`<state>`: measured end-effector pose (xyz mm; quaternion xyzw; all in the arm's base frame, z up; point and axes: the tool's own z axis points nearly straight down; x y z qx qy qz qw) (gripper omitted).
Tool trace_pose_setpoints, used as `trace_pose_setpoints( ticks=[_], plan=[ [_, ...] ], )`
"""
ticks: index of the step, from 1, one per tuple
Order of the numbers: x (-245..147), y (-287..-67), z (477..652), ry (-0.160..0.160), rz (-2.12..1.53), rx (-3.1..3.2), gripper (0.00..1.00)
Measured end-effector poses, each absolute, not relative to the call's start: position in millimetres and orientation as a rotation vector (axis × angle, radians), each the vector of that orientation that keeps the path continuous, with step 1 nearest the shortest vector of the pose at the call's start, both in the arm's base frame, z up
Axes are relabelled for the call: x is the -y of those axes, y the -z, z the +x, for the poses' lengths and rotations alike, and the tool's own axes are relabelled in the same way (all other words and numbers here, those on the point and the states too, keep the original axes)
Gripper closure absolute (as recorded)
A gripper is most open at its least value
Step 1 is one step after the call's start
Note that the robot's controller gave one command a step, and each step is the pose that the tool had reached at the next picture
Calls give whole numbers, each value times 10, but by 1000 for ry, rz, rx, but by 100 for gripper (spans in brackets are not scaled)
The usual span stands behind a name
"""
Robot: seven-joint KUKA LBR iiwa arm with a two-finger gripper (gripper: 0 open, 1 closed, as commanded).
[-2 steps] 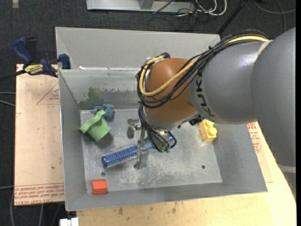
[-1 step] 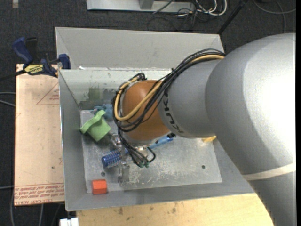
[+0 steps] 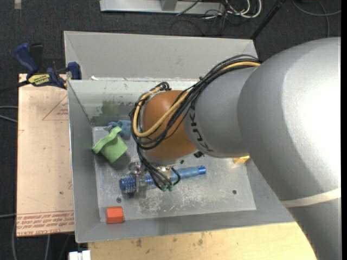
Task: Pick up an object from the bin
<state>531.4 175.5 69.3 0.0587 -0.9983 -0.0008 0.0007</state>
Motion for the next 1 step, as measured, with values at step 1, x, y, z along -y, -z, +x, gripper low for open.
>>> trace_pose_setpoints(
  ticks=[1],
  plan=[
    [-1767, -2116, 5431, 4, 223, 3143, 100]
  ],
)
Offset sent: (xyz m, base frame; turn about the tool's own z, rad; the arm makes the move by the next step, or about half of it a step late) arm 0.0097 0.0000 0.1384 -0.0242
